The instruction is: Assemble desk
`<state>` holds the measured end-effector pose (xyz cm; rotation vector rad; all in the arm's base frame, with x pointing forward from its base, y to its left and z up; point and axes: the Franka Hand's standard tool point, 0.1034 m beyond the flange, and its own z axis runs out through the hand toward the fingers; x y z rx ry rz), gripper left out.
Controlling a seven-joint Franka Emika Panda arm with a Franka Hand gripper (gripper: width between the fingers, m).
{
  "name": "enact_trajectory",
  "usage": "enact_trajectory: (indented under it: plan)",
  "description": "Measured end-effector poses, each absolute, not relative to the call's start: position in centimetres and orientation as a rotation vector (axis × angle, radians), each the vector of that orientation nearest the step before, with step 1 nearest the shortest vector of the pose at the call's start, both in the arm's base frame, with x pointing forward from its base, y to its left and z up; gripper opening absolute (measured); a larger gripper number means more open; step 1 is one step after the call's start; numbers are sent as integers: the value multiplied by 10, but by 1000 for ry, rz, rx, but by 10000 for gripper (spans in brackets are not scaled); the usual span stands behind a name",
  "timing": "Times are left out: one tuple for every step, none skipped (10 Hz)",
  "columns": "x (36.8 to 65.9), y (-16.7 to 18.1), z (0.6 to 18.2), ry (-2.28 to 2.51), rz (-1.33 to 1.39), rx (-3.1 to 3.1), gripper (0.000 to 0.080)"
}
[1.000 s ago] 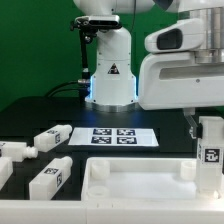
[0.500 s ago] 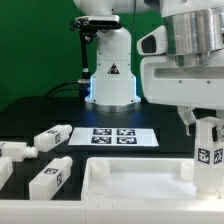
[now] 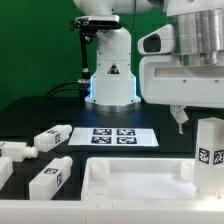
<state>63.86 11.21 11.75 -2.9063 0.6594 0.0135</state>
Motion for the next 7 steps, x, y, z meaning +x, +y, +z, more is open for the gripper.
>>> enact_trajectory:
  plan:
    - [635, 114, 116, 557, 29, -2929, 631]
    - [636, 113, 116, 430, 16, -2949, 646]
    - [636, 113, 116, 326, 8, -2962, 646]
    - [636, 113, 117, 102, -13, -2996, 649]
    - [636, 119, 119, -222, -44, -3011, 649]
    - [636, 122, 120, -332, -58, -2997, 649]
    - [636, 121, 120, -206, -48, -3002, 563]
